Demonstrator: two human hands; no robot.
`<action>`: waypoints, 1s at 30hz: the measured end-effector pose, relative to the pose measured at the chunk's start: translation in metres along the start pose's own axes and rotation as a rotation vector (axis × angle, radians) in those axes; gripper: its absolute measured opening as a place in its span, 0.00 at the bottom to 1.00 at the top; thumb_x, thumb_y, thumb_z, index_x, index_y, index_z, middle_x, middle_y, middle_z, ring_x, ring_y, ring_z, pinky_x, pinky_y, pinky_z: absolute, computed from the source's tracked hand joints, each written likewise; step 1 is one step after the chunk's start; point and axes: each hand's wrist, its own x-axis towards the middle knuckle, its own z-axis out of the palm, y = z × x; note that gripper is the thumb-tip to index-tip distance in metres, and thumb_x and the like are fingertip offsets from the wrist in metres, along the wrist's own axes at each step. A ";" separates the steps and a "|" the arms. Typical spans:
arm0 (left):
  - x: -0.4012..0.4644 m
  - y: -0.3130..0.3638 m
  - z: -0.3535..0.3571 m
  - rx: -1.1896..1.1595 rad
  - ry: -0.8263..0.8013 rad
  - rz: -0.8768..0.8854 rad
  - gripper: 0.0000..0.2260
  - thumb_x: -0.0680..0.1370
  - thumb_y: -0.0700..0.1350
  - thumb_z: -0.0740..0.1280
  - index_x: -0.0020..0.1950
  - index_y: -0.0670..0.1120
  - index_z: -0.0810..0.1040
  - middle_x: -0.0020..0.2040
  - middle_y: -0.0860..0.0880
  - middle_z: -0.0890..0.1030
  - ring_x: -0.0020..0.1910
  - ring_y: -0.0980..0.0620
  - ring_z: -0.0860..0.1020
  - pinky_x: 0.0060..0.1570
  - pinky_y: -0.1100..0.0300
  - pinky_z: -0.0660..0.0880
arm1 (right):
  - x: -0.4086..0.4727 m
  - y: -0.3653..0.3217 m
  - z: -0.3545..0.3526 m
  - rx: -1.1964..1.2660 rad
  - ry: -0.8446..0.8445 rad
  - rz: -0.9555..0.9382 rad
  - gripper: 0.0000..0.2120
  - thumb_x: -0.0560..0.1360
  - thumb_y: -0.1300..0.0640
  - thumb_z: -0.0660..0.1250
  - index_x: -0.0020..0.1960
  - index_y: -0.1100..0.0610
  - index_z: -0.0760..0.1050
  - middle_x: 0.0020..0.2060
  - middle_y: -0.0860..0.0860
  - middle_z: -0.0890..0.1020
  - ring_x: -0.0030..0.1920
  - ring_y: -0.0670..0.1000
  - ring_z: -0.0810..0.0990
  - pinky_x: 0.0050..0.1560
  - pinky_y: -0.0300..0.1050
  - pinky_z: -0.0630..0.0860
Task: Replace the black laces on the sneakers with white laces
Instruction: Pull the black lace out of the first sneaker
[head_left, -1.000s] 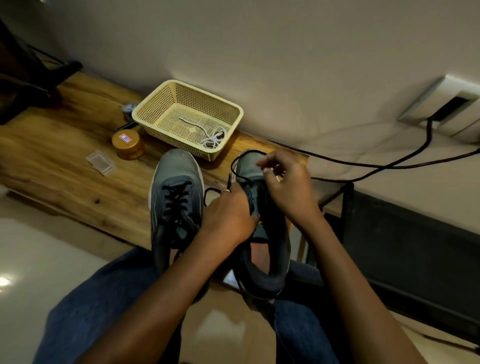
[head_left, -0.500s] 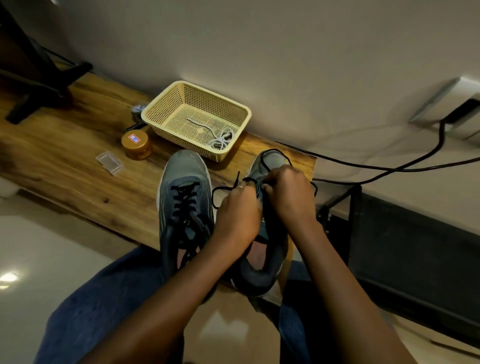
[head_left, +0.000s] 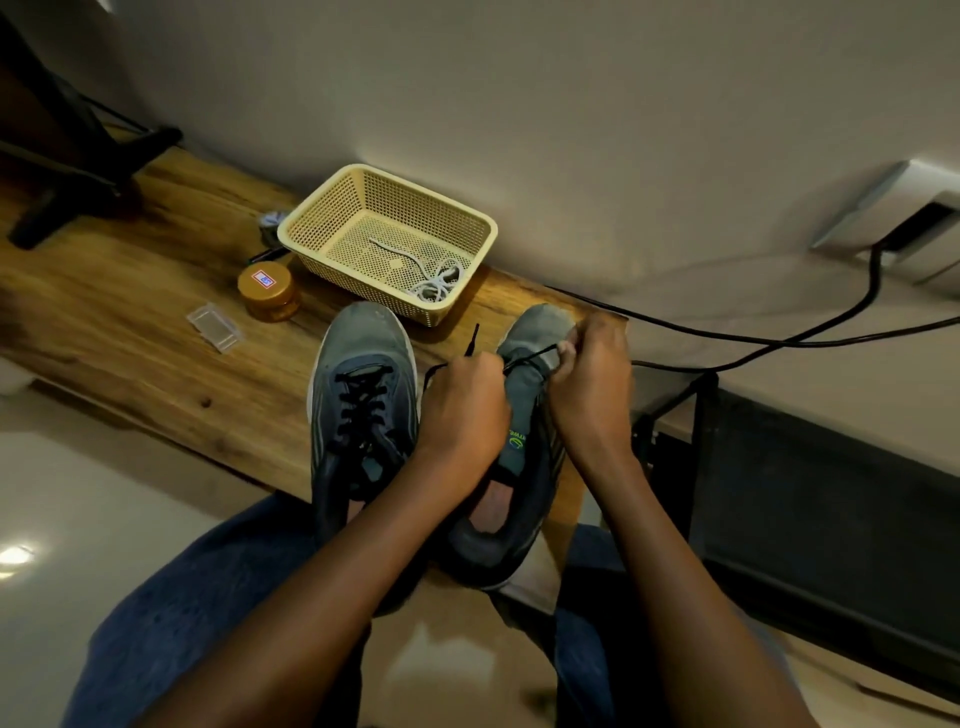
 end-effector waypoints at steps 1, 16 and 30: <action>0.000 -0.001 0.000 -0.007 -0.001 -0.003 0.08 0.80 0.41 0.63 0.56 0.43 0.79 0.49 0.41 0.81 0.48 0.42 0.80 0.39 0.55 0.71 | -0.001 -0.002 -0.001 -0.017 -0.027 -0.027 0.05 0.77 0.63 0.63 0.53 0.60 0.70 0.52 0.55 0.70 0.49 0.56 0.75 0.44 0.49 0.69; -0.001 -0.003 0.000 -0.089 0.020 -0.004 0.10 0.81 0.44 0.61 0.53 0.42 0.80 0.47 0.41 0.82 0.46 0.42 0.79 0.38 0.55 0.69 | 0.001 0.002 0.006 -0.224 -0.131 -0.141 0.05 0.78 0.63 0.62 0.52 0.64 0.72 0.52 0.61 0.74 0.46 0.61 0.76 0.39 0.50 0.68; -0.001 -0.005 -0.004 -0.095 -0.017 -0.016 0.09 0.81 0.45 0.61 0.52 0.43 0.79 0.48 0.42 0.80 0.48 0.43 0.78 0.38 0.57 0.66 | 0.001 0.000 0.005 -0.296 -0.243 -0.128 0.12 0.73 0.52 0.71 0.53 0.54 0.74 0.55 0.53 0.76 0.58 0.57 0.71 0.49 0.52 0.72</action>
